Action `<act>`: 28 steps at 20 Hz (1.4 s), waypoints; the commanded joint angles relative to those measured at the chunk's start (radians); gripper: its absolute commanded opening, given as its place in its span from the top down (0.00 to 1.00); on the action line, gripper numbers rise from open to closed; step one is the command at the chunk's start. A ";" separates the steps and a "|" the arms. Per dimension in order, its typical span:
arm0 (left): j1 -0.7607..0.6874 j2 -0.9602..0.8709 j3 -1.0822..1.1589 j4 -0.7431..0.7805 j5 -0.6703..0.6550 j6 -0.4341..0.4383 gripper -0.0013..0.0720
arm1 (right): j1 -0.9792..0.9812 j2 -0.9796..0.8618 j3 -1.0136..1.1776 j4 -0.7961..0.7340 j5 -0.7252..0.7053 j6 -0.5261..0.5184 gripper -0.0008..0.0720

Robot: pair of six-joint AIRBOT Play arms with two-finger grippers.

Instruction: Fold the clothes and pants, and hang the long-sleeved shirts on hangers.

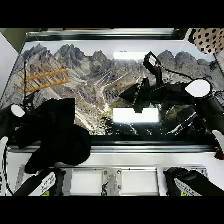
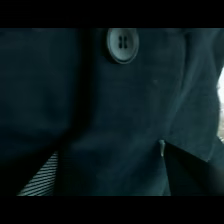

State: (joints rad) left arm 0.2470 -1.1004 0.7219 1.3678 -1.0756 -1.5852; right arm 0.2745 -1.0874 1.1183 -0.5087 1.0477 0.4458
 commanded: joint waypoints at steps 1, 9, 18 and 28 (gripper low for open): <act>-0.068 -0.052 -0.047 -0.008 0.060 -0.002 0.00 | 0.001 -0.001 0.000 0.000 0.000 0.000 0.97; -0.253 -0.008 0.179 -0.073 0.047 -0.004 0.96 | 0.001 -0.003 0.000 0.062 0.001 0.000 0.97; -0.726 -0.092 0.704 -0.181 0.110 0.000 0.96 | -0.116 0.049 0.003 0.095 -0.129 0.054 0.97; -0.994 -0.628 1.122 -0.180 0.068 -0.082 0.05 | -0.482 0.117 0.003 -0.031 -0.221 0.315 0.97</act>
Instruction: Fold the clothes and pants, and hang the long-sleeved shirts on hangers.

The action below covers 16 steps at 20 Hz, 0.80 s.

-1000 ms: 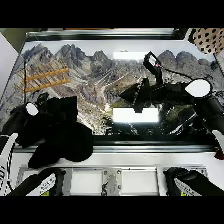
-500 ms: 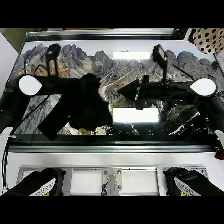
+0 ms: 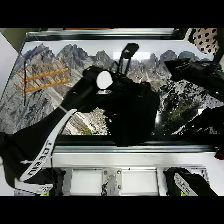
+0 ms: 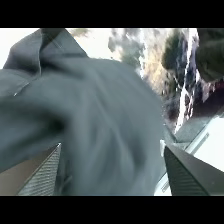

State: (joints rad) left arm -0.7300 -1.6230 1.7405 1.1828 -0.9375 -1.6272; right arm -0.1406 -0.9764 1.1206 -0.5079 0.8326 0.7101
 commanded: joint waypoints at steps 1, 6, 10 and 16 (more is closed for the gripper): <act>0.018 -0.109 0.119 0.005 -0.123 -0.047 0.05 | -0.068 0.006 0.001 -0.064 0.014 0.051 0.97; 0.254 0.000 -0.057 0.003 -0.220 -0.050 0.05 | 0.005 0.005 -0.017 -0.404 0.177 0.282 0.97; 0.385 0.042 -0.272 -0.005 -0.243 -0.049 0.05 | 0.156 0.005 -0.095 -0.703 0.198 0.532 0.97; 0.381 0.043 -0.470 -0.008 -0.211 -0.045 0.05 | 0.422 0.003 -0.241 -0.833 0.339 0.964 0.37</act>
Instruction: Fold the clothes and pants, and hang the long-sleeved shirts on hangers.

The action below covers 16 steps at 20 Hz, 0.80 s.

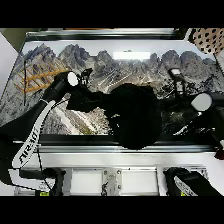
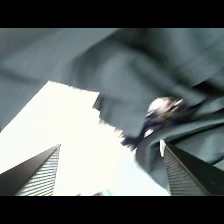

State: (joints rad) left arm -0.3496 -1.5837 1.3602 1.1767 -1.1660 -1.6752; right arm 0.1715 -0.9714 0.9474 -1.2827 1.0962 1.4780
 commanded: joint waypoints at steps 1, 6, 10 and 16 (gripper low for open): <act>-0.008 0.003 -0.110 -0.002 0.021 0.003 0.05 | 0.148 -0.005 -0.100 -0.026 0.084 0.209 0.22; -0.084 0.003 -0.135 -0.002 0.023 0.055 0.05 | 0.271 -0.050 -0.203 -0.015 0.068 0.266 0.23; -0.122 0.003 -0.135 0.001 0.043 0.064 0.05 | 0.314 -0.140 -0.211 -0.015 0.004 0.265 0.43; -0.131 0.003 -0.144 -0.013 0.054 0.064 0.05 | 0.282 -0.026 -0.184 -0.042 0.036 0.277 0.97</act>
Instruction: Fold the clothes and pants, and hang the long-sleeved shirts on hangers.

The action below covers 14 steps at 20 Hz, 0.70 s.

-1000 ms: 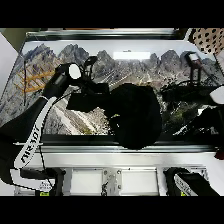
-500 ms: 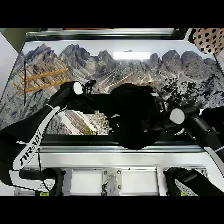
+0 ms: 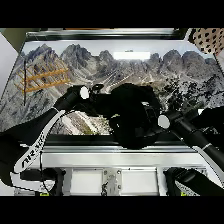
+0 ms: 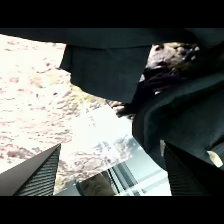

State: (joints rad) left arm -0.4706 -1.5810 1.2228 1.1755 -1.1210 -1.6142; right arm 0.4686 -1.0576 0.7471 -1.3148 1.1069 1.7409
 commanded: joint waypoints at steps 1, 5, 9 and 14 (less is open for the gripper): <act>-0.017 0.001 -0.024 -0.045 0.027 0.004 0.05 | -0.034 0.100 0.029 -0.010 0.049 0.015 0.98; -0.017 0.001 -0.140 -0.352 0.089 0.124 0.05 | -0.118 0.226 0.045 -0.010 0.154 0.018 0.97; 0.007 0.001 -0.213 -0.543 0.146 0.190 0.05 | -0.162 0.272 0.046 -0.010 0.243 0.017 0.97; 0.059 0.001 -0.177 -0.542 0.088 0.229 0.05 | -0.162 0.335 0.046 -0.142 0.287 0.017 0.97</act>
State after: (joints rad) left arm -0.4385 -1.5806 1.0267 0.6712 -0.9981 -1.4300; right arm 0.3126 -0.7593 0.7925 -1.3636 1.3521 1.7588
